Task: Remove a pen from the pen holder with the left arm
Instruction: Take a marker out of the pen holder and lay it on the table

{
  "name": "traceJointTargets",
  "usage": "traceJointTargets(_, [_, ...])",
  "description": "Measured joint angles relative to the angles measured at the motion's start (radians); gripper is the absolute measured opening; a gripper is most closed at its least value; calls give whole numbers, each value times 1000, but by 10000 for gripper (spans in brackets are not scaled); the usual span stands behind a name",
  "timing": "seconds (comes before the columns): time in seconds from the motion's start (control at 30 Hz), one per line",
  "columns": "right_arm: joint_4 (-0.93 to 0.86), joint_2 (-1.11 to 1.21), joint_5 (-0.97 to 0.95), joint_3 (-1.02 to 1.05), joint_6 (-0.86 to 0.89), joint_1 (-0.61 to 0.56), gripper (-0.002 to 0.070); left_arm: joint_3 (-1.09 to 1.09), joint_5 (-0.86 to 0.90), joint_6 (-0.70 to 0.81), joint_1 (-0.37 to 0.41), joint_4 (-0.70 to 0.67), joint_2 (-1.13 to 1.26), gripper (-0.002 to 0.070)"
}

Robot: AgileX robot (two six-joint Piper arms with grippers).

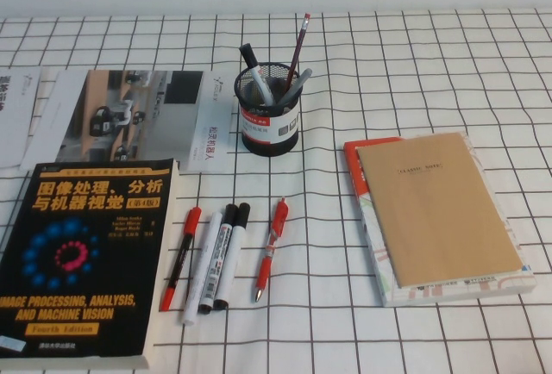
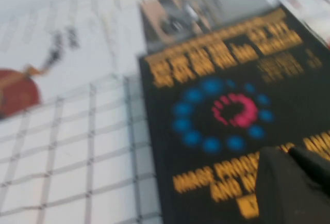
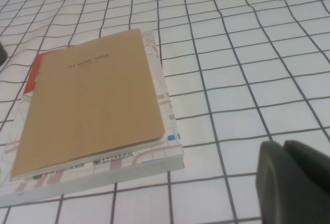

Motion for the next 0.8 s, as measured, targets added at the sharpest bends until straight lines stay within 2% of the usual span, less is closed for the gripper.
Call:
traceJointTargets(0.1, [0, 0, 0, 0, 0, 0, -17, 0, 2, 0, 48, 0, -95, -2])
traceJointTargets(0.37, [0, 0, 0, 0, 0, 0, -16, 0, 1, -7, 135, 0, -112, -2])
traceJointTargets(0.57, [0, 0, 0, 0, 0, 0, -17, 0, 84, -9, 138, -4, -112, -2])
traceJointTargets(0.8, [0, 0, 0, 0, 0, 0, -17, 0, 125, -18, 138, -94, -112, -2])
